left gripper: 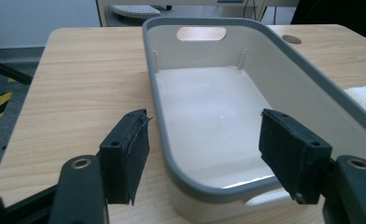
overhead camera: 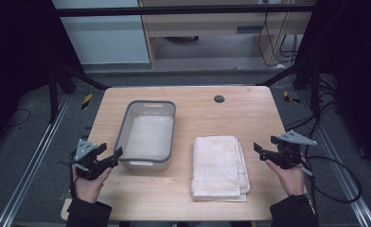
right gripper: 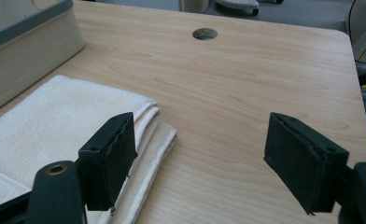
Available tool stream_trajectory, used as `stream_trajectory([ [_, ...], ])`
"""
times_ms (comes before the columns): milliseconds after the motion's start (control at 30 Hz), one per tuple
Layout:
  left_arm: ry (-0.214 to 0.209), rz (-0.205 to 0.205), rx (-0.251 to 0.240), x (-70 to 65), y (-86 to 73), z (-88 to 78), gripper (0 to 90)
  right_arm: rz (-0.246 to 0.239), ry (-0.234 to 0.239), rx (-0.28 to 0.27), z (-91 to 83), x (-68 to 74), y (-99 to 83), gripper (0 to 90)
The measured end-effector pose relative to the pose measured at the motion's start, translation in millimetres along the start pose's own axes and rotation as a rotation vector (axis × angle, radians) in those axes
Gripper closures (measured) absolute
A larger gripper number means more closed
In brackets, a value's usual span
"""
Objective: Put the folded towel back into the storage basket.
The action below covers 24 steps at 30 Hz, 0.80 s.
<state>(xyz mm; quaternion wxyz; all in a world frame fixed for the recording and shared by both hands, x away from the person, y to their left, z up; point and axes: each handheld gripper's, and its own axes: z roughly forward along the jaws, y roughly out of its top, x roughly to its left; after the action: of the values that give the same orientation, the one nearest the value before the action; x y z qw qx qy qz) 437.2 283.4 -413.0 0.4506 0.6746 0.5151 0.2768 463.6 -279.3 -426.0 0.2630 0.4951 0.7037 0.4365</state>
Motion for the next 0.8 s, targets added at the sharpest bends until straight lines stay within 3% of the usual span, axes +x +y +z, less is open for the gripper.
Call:
stream_trajectory([
  [300, -0.06, 0.037, -0.01, -33.5, 17.4, 14.0, 34.8, -0.002, 0.042, -0.011, 2.8, 2.3, 20.3, 27.0],
  [800, -0.14, 0.066, -0.012, -77.0, 26.1, 30.2, 36.9, -0.02, 0.1, 0.014, 12.8, 9.6, 40.5, 28.8],
])
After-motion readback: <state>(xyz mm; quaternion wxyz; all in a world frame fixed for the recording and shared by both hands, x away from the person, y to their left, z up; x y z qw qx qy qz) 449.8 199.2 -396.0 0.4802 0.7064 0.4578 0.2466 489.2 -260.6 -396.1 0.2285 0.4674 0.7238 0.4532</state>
